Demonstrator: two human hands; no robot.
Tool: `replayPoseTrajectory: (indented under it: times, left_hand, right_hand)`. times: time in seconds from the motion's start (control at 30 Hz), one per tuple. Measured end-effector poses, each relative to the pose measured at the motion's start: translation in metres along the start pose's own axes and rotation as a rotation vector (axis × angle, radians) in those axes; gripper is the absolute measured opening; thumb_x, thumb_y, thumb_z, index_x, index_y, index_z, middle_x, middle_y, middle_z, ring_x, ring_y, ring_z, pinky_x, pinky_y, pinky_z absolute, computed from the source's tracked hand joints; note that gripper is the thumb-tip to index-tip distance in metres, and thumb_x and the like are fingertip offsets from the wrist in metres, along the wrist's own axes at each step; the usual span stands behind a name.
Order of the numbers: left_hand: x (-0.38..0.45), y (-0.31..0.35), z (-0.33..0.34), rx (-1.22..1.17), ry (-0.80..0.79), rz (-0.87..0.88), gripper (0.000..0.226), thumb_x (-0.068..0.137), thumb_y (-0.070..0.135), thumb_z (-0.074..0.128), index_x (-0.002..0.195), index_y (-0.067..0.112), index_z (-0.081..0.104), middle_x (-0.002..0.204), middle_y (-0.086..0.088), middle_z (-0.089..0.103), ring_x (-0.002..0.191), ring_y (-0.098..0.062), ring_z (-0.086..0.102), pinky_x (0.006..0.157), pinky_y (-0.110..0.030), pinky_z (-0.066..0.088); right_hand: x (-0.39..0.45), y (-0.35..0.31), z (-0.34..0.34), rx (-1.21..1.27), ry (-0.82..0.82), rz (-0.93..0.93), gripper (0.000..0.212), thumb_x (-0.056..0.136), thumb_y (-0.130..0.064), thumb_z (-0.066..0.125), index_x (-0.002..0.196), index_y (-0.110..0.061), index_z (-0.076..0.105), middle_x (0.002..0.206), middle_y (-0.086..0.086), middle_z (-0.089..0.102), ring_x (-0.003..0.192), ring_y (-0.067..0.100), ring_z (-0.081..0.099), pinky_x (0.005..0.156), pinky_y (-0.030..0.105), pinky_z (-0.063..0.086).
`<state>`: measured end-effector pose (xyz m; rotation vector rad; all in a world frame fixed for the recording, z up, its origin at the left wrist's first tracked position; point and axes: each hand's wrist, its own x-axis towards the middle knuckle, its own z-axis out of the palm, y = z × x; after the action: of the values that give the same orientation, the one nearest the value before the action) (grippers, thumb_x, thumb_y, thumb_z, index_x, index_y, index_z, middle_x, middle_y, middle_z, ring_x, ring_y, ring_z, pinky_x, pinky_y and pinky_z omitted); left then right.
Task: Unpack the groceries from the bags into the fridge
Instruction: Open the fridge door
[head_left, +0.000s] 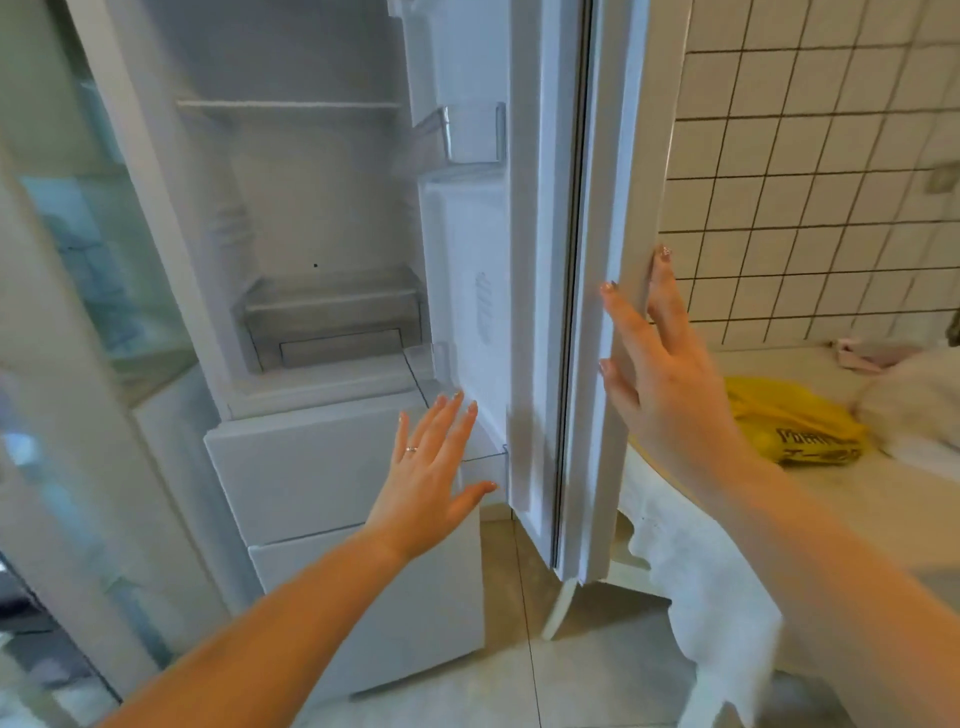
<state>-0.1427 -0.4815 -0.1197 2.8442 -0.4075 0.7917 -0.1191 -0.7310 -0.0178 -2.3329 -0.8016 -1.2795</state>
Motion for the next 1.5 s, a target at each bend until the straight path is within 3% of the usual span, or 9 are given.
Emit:
replayPoseTrajectory:
  times: [0.27,0.47,0.67,0.8,0.9,1.03,1.17,1.3,1.5]
  left_hand:
    - [0.03,-0.001,0.027,0.009,-0.093,0.138,0.072,0.086,0.063,0.026,0.148,0.026,0.018,0.154,0.001,0.023,0.143,-0.016,0.015,0.114,-0.049,-0.003]
    - [0.05,0.003,0.047,-0.021,-0.135,0.23,0.067,0.089,0.06,0.028,0.147,0.028,0.023,0.152,0.004,0.028,0.143,-0.014,0.013,0.114,-0.05,-0.006]
    - [0.073,0.022,0.057,0.019,-0.217,0.268,0.064,0.094,0.049,0.04,0.149,0.028,0.014,0.156,0.006,0.014,0.145,-0.015,0.001,0.115,-0.052,-0.009]
    - [0.082,0.036,0.07,0.055,-0.259,0.229,0.069,0.095,0.05,0.036,0.149,0.03,-0.001,0.158,0.006,-0.001,0.144,-0.015,-0.011,0.112,-0.051,-0.011]
    - [0.087,0.045,0.083,0.069,-0.245,0.218,0.072,0.095,0.049,0.037,0.148,0.028,-0.006,0.158,0.005,-0.005,0.144,-0.017,-0.015,0.112,-0.054,-0.007]
    - [0.095,0.056,0.093,0.054,-0.241,0.215,0.074,0.095,0.05,0.039,0.149,0.027,-0.007,0.158,0.004,-0.006,0.143,-0.018,-0.017,0.112,-0.056,-0.007]
    - [0.102,0.065,0.1,0.079,-0.258,0.204,0.078,0.094,0.051,0.04,0.148,0.026,-0.01,0.158,0.001,-0.01,0.141,-0.02,-0.022,0.11,-0.055,-0.01]
    - [0.101,0.065,0.104,0.035,-0.245,0.199,0.08,0.094,0.05,0.041,0.147,0.027,-0.013,0.158,0.001,-0.01,0.132,-0.015,-0.033,0.11,-0.053,-0.011]
    - [0.099,0.071,0.094,-0.13,-0.229,0.16,0.076,0.092,0.053,0.04,0.144,0.032,-0.013,0.158,0.004,-0.008,0.141,-0.014,-0.021,0.111,-0.048,-0.016]
  right_hand:
    - [-0.005,0.049,-0.011,-0.079,-0.039,0.122,0.062,0.09,-0.008,0.057,0.145,-0.018,0.03,0.157,0.013,0.007,0.128,0.028,0.042,0.095,0.037,0.044]
    - [-0.033,0.037,0.003,-0.275,-0.067,0.022,0.052,0.092,-0.024,0.045,0.141,-0.016,0.034,0.151,0.019,0.025,0.141,0.034,0.021,0.111,0.051,0.026]
    - [-0.092,0.01,0.065,-0.18,-0.504,0.078,0.07,0.083,-0.033,0.067,0.143,-0.017,0.035,0.153,0.007,0.028,0.14,0.027,0.027,0.108,0.049,0.032]
    - [-0.102,0.018,0.08,-0.184,-0.673,0.21,0.08,0.091,-0.043,0.052,0.15,-0.022,0.002,0.158,-0.002,-0.005,0.145,0.019,-0.007,0.115,0.038,0.001]
    - [-0.102,0.028,0.085,-0.231,-0.67,0.246,0.082,0.091,-0.043,0.052,0.15,-0.018,0.002,0.158,-0.001,-0.007,0.145,0.018,-0.01,0.113,0.038,-0.003]
    - [-0.1,0.04,0.088,-0.291,-0.638,0.307,0.081,0.079,-0.038,0.07,0.144,-0.009,0.032,0.153,0.008,0.027,0.141,0.028,0.024,0.11,0.05,0.027]
    - [-0.096,0.049,0.088,-0.275,-0.615,0.338,0.076,0.087,-0.036,0.06,0.148,-0.013,0.02,0.156,0.005,0.018,0.144,0.026,0.013,0.115,0.051,0.016]
    - [-0.099,0.052,0.088,-0.287,-0.618,0.32,0.077,0.084,-0.036,0.064,0.147,-0.013,0.026,0.154,0.005,0.025,0.142,0.028,0.023,0.111,0.049,0.018]
    - [-0.102,0.053,0.078,-0.151,-0.562,0.342,0.068,0.093,-0.036,0.048,0.149,-0.02,0.014,0.157,0.0,0.012,0.145,0.019,0.004,0.116,0.041,0.005]
